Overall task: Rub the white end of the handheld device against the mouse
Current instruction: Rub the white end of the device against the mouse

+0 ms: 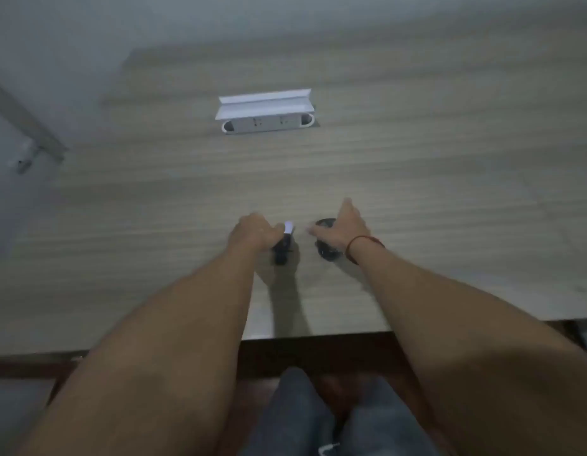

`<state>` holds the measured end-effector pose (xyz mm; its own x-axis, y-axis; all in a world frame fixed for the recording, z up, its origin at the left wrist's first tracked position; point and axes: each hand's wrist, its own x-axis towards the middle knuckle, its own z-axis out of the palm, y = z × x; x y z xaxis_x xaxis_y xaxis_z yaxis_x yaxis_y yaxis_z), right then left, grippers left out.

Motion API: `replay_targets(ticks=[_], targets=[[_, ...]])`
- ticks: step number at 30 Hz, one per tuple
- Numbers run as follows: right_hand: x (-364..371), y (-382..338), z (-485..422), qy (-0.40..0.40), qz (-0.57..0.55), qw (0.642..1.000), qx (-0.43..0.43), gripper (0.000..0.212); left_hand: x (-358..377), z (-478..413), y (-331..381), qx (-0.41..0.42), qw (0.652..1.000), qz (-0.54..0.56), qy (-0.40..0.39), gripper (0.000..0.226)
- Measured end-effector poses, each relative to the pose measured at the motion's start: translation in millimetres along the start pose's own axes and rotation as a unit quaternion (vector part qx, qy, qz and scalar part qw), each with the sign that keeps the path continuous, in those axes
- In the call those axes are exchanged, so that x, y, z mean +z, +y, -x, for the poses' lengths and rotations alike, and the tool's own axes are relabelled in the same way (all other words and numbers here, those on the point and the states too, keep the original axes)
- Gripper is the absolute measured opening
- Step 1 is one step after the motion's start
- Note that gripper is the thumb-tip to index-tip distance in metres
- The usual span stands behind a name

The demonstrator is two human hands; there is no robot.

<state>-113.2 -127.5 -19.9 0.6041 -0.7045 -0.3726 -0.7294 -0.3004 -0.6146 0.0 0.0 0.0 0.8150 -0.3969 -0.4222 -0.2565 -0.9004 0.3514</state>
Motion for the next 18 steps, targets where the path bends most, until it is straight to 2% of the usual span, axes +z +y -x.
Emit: replay_targets(ticks=[2,4,5,7,11,15,18], targets=[[10,8,-3,-0.007,-0.001,1.0,0.005,0.125,9,2,-5,-0.01,1.0,-0.005,-0.018,0.061],[23,20,-4,-0.003,-0.008,1.0,0.009,0.13,22,1,-13,0.006,1.0,0.005,-0.024,0.048],[29,24,-5,0.011,-0.009,1.0,0.0,0.13,28,1,-16,0.025,0.999,0.002,-0.026,0.037],[38,31,-5,0.05,-0.003,0.998,-0.028,0.125,38,-2,-19,0.055,0.998,0.0,-0.013,0.029],[53,40,-12,0.139,-0.036,0.987,-0.066,0.111,56,-18,-24,0.055,0.994,0.014,0.093,0.052],[67,48,-20,0.203,-0.082,0.968,-0.119,0.098,70,-38,-28,0.135,0.972,0.078,0.176,0.03],[70,44,-32,0.224,-0.092,0.958,-0.151,0.096,80,-51,-35,0.191,0.947,0.083,0.243,0.029]])
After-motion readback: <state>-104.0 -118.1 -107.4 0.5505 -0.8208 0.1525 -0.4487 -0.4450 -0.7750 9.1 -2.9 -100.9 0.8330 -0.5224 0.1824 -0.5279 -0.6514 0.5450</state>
